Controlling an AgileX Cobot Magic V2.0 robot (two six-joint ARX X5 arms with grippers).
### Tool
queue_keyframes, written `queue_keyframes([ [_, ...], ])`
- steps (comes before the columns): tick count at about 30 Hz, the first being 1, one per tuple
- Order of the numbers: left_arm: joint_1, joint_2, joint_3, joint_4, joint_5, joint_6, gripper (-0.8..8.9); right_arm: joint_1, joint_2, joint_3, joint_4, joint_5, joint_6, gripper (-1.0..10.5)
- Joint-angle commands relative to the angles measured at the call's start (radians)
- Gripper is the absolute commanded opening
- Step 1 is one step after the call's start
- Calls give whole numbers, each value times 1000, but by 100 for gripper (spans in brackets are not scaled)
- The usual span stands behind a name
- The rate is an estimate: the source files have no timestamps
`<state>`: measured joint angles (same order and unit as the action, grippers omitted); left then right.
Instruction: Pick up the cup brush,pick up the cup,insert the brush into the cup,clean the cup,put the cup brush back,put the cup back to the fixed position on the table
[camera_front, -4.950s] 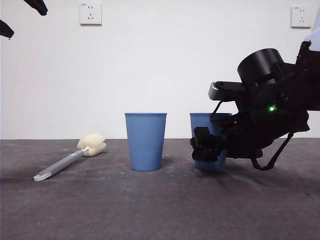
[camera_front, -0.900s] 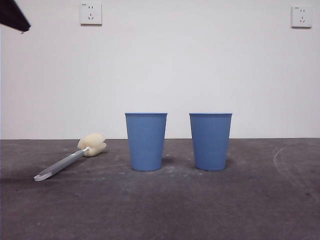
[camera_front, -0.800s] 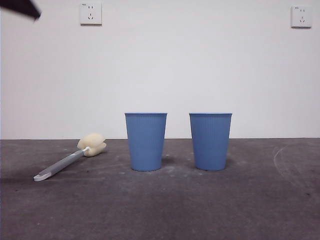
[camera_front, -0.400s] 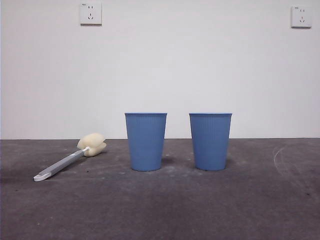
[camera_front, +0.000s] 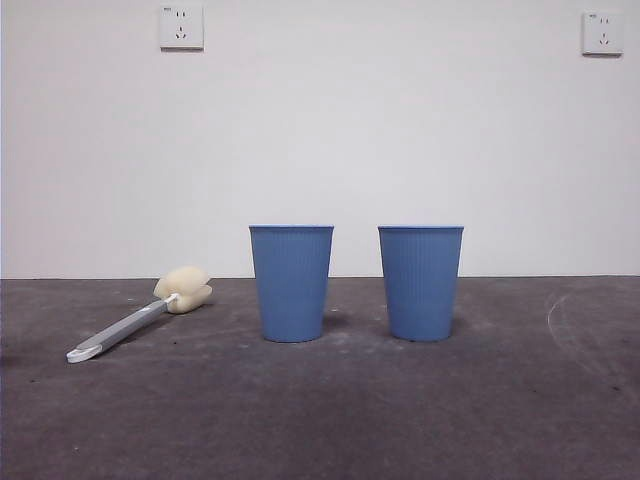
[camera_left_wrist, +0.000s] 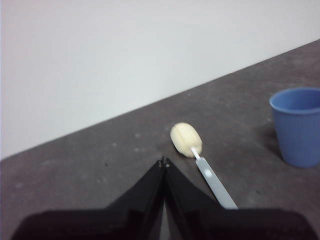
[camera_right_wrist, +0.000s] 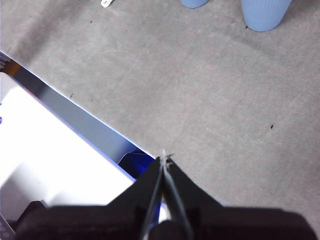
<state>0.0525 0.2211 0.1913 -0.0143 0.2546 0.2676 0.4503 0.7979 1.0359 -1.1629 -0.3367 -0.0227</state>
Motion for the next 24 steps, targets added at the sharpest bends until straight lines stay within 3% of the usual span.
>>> queue_keyframes([
  [1,3,-53,-68,8,-9,-39,-4,1,3,1,2,5,-7,0],
  [7,3,-154,-179,0,-47,-102,-4,1,10,1,3,6,-7,0],
  [13,3,-217,-182,-150,-58,-128,-4,1,15,1,3,43,-7,0],
  [18,3,-217,-181,-139,-68,-279,-4,1,18,1,3,46,-7,0],
  [24,3,-200,-181,-127,-72,-283,-4,1,23,1,2,69,-7,0],
])
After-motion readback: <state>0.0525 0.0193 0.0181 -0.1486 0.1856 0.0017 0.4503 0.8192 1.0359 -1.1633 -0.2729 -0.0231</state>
